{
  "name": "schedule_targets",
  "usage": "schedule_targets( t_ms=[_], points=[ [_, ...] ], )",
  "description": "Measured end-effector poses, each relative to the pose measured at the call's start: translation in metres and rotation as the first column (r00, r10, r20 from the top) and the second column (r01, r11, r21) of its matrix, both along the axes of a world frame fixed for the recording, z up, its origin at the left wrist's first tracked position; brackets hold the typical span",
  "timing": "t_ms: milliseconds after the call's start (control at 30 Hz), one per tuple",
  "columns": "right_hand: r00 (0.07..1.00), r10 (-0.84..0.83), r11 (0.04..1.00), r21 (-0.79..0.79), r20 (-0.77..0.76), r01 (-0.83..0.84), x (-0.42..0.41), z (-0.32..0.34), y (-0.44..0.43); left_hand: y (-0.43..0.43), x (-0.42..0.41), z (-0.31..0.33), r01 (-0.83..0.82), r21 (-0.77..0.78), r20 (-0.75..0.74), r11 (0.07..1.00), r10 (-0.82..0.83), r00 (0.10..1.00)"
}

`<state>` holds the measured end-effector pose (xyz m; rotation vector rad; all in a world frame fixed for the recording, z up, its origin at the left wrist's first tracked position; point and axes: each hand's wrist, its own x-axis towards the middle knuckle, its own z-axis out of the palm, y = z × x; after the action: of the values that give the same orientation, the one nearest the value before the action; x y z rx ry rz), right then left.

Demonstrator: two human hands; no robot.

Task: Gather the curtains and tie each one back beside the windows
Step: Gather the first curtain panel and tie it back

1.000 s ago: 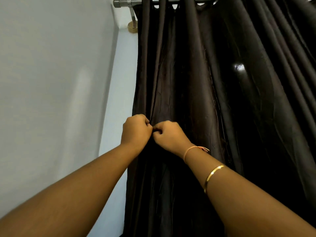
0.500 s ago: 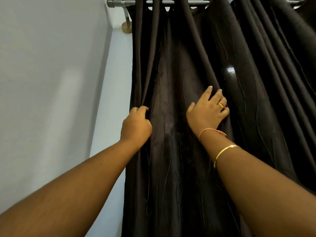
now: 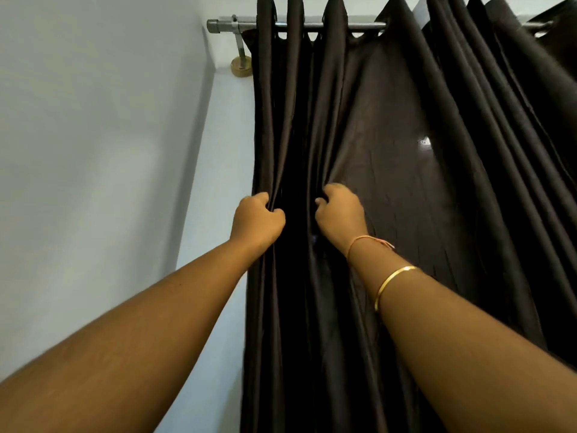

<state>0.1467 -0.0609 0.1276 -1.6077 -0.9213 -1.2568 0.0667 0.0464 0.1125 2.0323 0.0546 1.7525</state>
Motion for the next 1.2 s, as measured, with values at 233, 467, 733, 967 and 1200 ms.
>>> schedule_targets(
  t_ms=[233,467,733,967,1200],
  points=[
    [0.988,0.129,0.961,-0.255,0.082,-0.104,-0.041,0.021,0.037,0.022,-0.019,0.003,0.18,-0.066,0.004,0.981,-0.18,0.984],
    [0.965,0.029,0.96,-0.275,0.259,0.045,-0.092,0.032,0.071,0.045,-0.033,0.007,-0.146,0.022,0.264,0.989,0.135,0.955],
    [0.967,0.098,0.923,-0.385,0.233,0.0,-0.058,0.013,0.059,0.045,-0.035,0.001,-0.295,0.101,0.217,0.95,0.268,0.939],
    [0.988,0.001,0.984,-0.177,0.155,0.027,-0.02,-0.027,0.033,0.013,-0.008,0.001,-0.223,0.201,0.015,0.954,0.225,0.974],
    [0.981,0.119,0.963,-0.256,0.151,-0.077,-0.003,-0.042,0.028,0.002,0.007,-0.01,-0.166,0.15,-0.019,0.975,0.17,0.985]
  ],
)
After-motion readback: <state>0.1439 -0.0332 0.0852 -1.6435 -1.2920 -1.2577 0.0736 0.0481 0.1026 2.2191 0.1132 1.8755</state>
